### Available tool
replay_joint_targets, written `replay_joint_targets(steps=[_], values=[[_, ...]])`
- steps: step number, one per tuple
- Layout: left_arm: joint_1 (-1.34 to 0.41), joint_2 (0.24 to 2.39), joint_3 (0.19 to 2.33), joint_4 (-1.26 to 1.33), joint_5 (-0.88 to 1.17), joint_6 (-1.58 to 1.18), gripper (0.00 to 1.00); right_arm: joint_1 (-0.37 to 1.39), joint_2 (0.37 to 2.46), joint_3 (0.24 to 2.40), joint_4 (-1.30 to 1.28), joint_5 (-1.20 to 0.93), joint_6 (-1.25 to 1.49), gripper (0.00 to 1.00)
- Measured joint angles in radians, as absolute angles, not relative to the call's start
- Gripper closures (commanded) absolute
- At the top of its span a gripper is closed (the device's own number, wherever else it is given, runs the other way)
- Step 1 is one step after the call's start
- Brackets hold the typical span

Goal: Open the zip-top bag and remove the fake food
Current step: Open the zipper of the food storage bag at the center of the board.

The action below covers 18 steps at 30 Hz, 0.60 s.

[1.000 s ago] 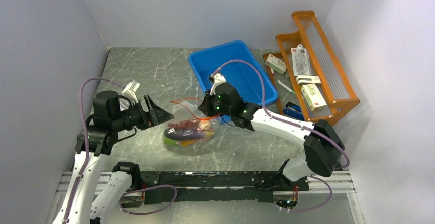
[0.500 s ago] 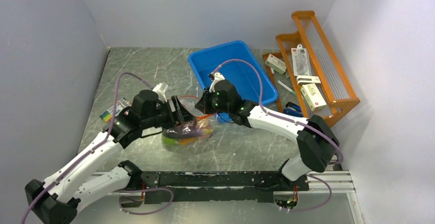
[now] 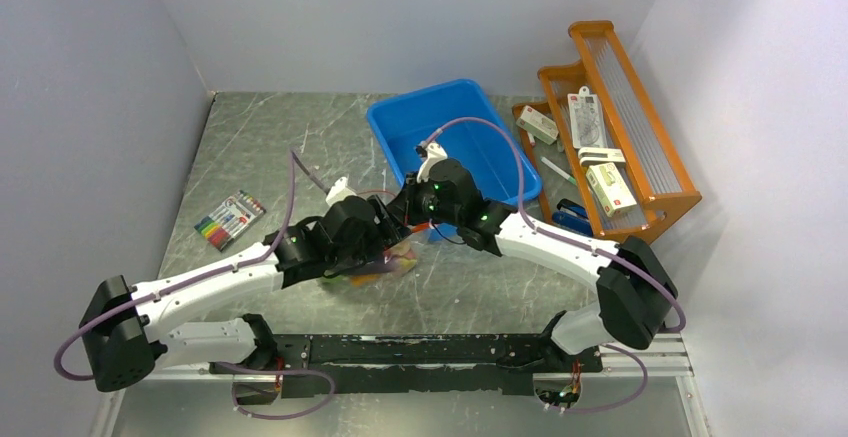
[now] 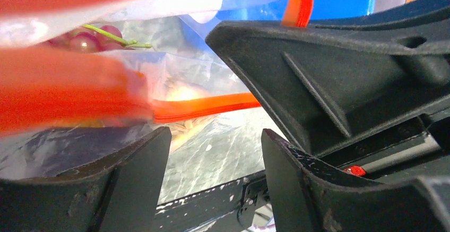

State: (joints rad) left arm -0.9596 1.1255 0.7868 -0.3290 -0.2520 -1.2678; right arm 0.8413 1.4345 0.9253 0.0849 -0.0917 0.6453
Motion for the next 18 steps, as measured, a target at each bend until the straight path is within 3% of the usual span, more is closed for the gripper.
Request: replay_joint_targets(steps=[18], values=[[-1.109,1.120,0.781,-0.498,-0.618,-1.656,0.46,0.841,1.409,0.893,0.102,-0.123,0.651,0.99]])
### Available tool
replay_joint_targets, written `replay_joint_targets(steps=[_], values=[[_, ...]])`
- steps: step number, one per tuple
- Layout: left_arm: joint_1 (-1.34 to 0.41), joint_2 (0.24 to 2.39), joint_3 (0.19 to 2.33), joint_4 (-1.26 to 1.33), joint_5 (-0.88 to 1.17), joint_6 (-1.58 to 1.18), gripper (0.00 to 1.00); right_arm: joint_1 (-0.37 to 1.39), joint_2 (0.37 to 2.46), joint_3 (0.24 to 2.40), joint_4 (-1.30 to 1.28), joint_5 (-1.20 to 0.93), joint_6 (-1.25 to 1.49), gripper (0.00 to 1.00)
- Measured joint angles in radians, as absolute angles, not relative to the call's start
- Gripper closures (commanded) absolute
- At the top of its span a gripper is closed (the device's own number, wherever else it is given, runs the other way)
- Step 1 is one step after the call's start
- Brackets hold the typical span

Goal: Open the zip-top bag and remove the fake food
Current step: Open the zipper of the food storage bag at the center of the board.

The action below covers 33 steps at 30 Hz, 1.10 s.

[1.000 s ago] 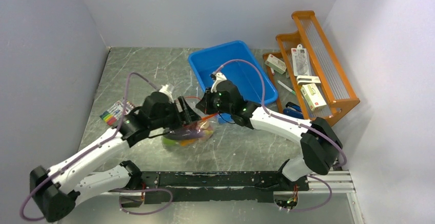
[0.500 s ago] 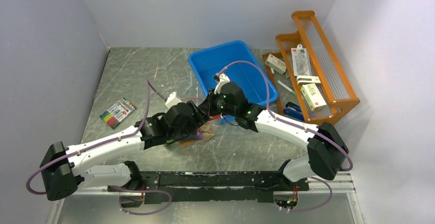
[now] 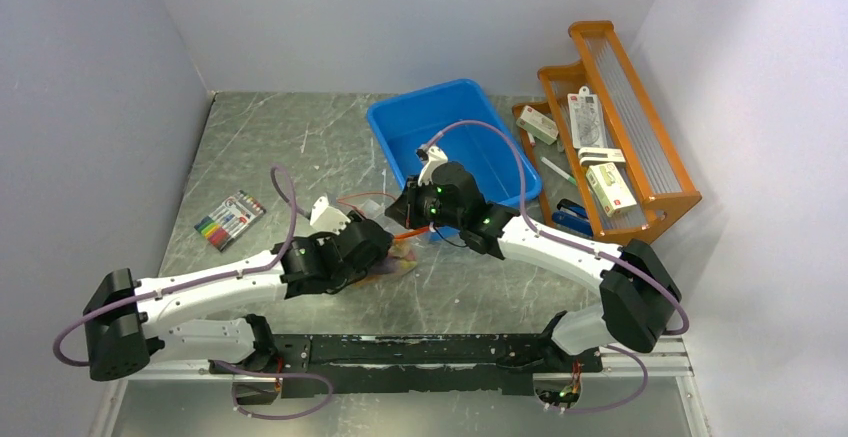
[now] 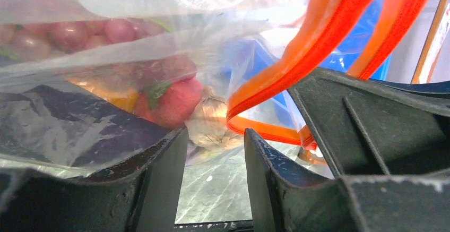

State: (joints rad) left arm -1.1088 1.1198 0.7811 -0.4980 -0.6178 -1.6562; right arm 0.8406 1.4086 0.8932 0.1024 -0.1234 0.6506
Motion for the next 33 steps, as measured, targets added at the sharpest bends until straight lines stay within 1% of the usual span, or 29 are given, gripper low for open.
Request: replay_joint_targets(steps=[3,5,6,11,14,19,20,21,23,25,27,28,33], values=[[-1.118,1.143,0.789,-0.506,-0.633,-1.682,0.49,0.841,1.407,0.891,0.105,-0.126,0.651,1.00],[-1.123,1.162,0.809,-0.517,-0.648,-1.700,0.57,0.841,1.407,0.890,0.105,-0.128,0.651,1.00],[-1.126,1.169,0.819,-0.521,-0.654,-1.710,0.59,0.841,1.407,0.890,0.105,-0.131,0.651,1.00],[-1.136,1.163,0.828,-0.531,-0.684,-1.753,0.80,0.841,1.406,0.890,0.104,-0.136,0.651,0.99],[-1.136,1.142,0.827,-0.539,-0.699,-1.768,0.85,0.841,1.403,0.889,0.104,-0.136,0.651,1.00],[-1.137,1.105,0.810,-0.561,-0.715,-1.778,0.89,0.841,1.402,0.889,0.101,-0.143,0.651,1.00],[-1.137,1.098,0.805,-0.563,-0.716,-1.777,0.88,0.841,1.402,0.889,0.100,-0.144,0.651,1.00],[-1.137,1.093,0.800,-0.567,-0.717,-1.773,0.82,0.841,1.401,0.889,0.100,-0.145,0.651,1.00],[-1.137,1.088,0.795,-0.573,-0.719,-1.765,0.67,0.841,1.401,0.889,0.100,-0.147,0.651,1.00],[-1.137,1.086,0.793,-0.577,-0.720,-1.759,0.59,0.841,1.401,0.889,0.099,-0.150,0.651,1.00],[-1.137,1.082,0.788,-0.577,-0.722,-1.760,0.47,0.841,1.401,0.889,0.099,-0.152,0.651,1.00],[-1.137,1.079,0.782,-0.573,-0.722,-1.756,0.44,0.841,1.401,0.889,0.099,-0.155,0.653,1.00],[-1.137,1.058,0.731,-0.503,-0.727,-1.721,0.39,0.841,1.401,0.889,0.100,-0.168,0.659,1.00]])
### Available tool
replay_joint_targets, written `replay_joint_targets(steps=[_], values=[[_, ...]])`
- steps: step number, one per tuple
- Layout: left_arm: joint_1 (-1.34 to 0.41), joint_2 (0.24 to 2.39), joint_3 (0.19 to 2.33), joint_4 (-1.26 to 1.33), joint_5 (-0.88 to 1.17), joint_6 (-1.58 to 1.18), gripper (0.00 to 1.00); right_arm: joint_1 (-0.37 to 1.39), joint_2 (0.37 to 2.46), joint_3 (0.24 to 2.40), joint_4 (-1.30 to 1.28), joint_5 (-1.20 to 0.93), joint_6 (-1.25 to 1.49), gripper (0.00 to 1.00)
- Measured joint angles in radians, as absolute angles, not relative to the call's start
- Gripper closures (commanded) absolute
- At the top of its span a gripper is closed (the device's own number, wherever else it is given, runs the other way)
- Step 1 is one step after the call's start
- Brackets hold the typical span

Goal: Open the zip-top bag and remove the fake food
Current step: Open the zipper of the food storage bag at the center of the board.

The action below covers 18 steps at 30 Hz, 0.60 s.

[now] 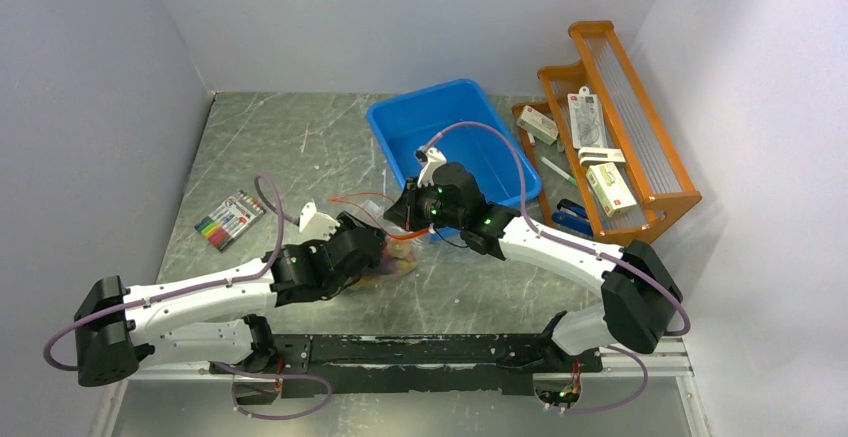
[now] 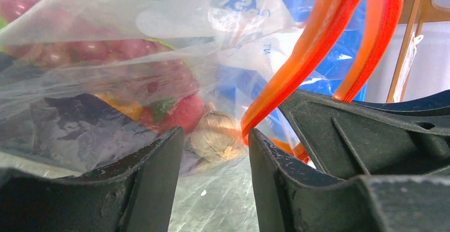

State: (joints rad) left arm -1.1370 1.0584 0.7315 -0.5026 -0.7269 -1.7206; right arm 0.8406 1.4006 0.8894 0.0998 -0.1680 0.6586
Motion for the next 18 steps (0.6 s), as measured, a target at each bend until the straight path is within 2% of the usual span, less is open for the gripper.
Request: replay_joint_targets(steps=[10,18], values=[[-1.137,1.061,0.702,-0.314,-0.716,-1.608,0.37,0.839,1.400,0.889,0.101,-0.172,0.662,1.00],[-1.138,1.091,0.695,-0.336,-0.725,-1.684,0.60,0.839,1.391,0.889,0.098,-0.175,0.662,1.00]])
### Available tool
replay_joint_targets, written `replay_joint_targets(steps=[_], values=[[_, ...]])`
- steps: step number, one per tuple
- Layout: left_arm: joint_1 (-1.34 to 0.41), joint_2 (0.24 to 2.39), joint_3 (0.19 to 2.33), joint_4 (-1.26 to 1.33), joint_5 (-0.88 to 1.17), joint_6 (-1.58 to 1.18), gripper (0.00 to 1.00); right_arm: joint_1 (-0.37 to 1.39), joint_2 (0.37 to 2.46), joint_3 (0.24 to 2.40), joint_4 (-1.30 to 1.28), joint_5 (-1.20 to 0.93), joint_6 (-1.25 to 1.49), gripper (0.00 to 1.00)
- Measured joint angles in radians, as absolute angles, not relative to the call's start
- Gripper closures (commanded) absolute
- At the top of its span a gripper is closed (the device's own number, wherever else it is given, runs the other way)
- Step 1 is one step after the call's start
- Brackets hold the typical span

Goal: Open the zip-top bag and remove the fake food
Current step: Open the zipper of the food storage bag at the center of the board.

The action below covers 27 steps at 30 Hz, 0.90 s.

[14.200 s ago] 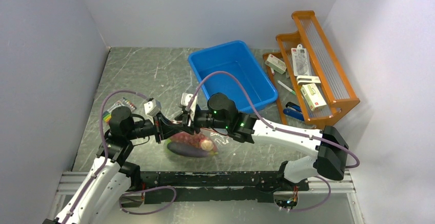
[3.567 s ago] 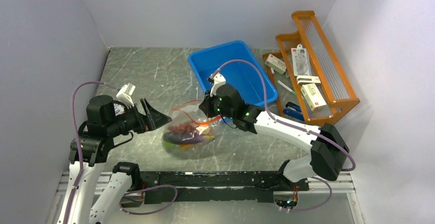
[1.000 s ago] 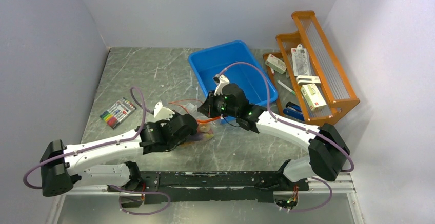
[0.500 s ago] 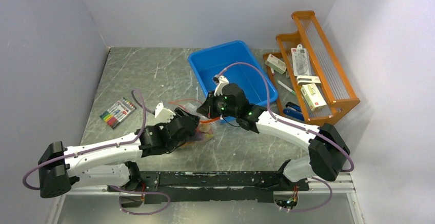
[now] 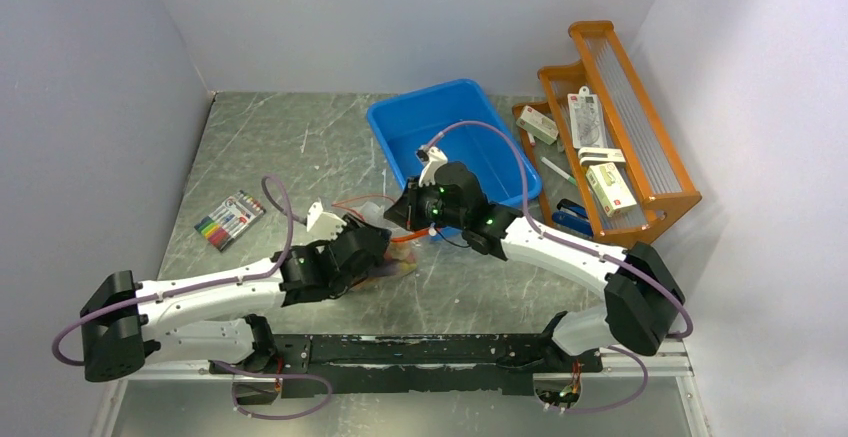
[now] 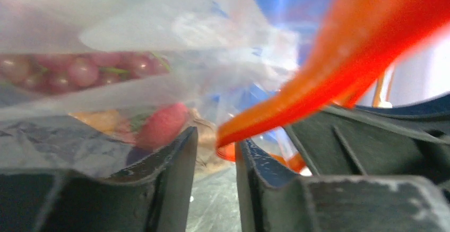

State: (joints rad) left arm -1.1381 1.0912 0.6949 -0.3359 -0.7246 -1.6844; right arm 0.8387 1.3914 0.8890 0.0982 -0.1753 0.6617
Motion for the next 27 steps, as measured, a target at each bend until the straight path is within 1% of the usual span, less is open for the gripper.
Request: replay_joint_targets(steps=[2,4,6,8,12,18,21,27], values=[[-1.138,1.106,0.696,-0.357,-0.740,-1.705,0.69,0.839,1.385,0.889,0.096,-0.176,0.662,1.00],[-1.138,1.119,0.697,-0.380,-0.759,-1.720,0.83,0.839,1.377,0.889,0.092,-0.176,0.661,1.00],[-1.138,1.121,0.707,-0.403,-0.769,-1.725,0.89,0.839,1.371,0.889,0.089,-0.176,0.661,1.00],[-1.139,1.121,0.727,-0.422,-0.778,-1.720,0.92,0.839,1.368,0.889,0.086,-0.177,0.654,1.00],[-1.140,1.112,0.781,-0.480,-0.781,-1.689,0.93,0.839,1.364,0.889,0.081,-0.183,0.648,1.00],[-1.141,1.060,0.952,-0.677,-0.776,-1.579,0.93,0.839,1.370,0.889,0.088,-0.239,0.657,1.00],[-1.141,1.000,1.027,-0.793,-0.772,-1.515,0.93,0.839,1.396,0.877,0.160,-0.324,0.712,1.00],[-1.141,0.860,1.063,-0.961,-0.728,-1.374,0.93,0.865,1.503,0.830,0.399,-0.506,0.900,1.00]])
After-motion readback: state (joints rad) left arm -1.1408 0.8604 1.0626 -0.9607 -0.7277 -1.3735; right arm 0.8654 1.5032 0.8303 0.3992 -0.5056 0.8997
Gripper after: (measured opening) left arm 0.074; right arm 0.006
